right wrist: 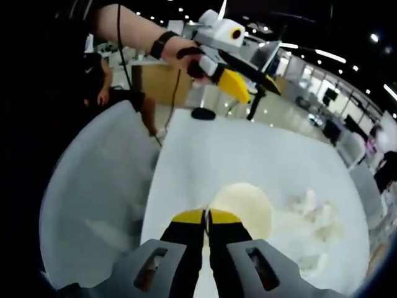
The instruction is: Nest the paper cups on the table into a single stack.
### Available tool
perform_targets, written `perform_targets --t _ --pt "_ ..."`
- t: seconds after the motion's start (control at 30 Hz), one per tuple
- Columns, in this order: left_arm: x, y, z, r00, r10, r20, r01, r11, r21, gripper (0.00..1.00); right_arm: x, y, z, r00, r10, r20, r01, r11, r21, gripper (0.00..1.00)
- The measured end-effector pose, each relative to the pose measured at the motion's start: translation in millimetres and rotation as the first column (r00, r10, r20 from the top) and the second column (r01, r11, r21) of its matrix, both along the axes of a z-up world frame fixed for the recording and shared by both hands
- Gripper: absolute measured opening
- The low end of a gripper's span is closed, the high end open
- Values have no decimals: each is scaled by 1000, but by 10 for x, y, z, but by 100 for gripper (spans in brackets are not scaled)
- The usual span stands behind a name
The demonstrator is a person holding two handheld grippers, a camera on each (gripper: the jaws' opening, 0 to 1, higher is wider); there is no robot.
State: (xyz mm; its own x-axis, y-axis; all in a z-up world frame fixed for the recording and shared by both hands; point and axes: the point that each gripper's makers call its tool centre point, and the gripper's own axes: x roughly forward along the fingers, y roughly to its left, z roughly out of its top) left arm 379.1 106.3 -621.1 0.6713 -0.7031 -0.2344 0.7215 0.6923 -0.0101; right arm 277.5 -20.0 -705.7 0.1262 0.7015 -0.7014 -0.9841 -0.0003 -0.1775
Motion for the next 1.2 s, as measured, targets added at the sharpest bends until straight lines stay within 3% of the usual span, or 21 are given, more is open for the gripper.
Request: perform_targets --t 1.2 --pt "-122 -31 -71 1000 8 -20 -8 1000 -4 93 -108 17 -402 999 8 -43 -11 997 -74 0"
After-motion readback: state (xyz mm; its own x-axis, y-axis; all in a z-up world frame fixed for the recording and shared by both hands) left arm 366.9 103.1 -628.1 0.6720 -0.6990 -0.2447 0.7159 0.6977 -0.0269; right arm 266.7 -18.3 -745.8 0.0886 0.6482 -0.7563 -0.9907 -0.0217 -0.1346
